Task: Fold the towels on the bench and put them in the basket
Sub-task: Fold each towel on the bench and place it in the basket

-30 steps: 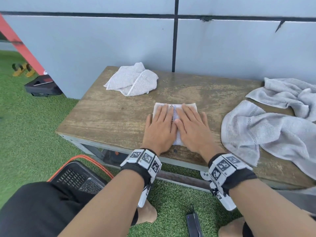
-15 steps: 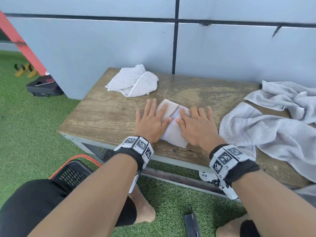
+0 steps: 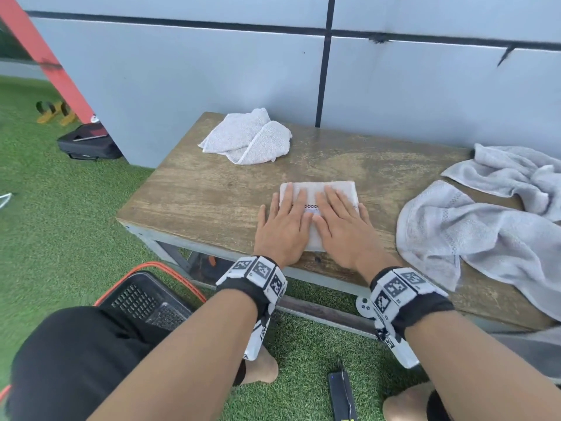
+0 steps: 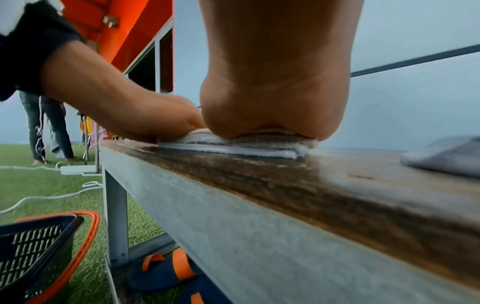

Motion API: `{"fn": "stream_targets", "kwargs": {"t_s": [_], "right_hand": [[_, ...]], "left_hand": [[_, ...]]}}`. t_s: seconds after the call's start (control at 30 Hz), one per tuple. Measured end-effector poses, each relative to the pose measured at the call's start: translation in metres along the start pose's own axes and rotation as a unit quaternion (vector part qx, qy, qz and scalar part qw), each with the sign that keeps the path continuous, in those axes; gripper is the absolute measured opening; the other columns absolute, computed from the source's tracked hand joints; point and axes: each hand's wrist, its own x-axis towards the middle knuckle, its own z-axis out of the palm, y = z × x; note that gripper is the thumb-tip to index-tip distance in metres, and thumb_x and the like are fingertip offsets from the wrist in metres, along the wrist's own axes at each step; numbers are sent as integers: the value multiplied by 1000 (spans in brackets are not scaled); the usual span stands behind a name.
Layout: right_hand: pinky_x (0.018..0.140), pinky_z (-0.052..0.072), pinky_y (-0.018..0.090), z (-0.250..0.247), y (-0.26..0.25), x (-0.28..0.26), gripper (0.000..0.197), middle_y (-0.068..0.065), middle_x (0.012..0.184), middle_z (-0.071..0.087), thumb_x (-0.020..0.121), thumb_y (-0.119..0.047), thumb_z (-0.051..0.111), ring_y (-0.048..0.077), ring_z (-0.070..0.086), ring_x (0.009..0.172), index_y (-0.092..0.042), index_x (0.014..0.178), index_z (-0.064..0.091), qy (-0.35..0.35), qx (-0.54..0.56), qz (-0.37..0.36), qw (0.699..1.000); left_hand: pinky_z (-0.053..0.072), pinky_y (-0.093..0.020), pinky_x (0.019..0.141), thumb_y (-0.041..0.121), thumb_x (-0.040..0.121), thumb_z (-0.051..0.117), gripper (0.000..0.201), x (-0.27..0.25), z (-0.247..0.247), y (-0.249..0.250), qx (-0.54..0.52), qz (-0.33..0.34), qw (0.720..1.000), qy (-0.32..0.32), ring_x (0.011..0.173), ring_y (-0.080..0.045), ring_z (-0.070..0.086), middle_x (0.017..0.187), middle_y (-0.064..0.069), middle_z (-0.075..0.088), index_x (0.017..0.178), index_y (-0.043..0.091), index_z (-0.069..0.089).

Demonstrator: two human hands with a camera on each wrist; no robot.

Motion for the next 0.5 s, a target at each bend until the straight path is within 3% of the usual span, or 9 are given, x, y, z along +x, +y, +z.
{"fn": "stream_targets", "kwargs": {"t_s": [0.17,0.33,0.5], "right_hand": [[126,0,46,-4,7,0,61,-10,167,-16,106,-48,11,7,-15,153,-25,160,-6,1,16,22,1000],[125,0,46,-5,7,0,63,-8,167,-17,106,-48,10,6,-17,152,-22,160,-9,-13,21,38,999],[125,-3,43,-4,11,-6,65,-4,165,-24,106,-48,9,13,-18,153,-19,159,-15,-27,32,60,997]], "left_hand": [[-3,-48,125,46,107,15,54,2,-2,-8,-7,-5,1000,-7,156,-19,-2,168,9,-10,160,39,3],[-5,-44,125,40,108,16,55,-2,-4,-8,-41,-37,998,-4,156,-14,-2,169,3,-6,160,35,0],[-8,-43,125,42,108,11,56,-9,-13,-21,-36,-66,997,-32,155,-10,-7,169,10,-3,161,30,-1]]}}
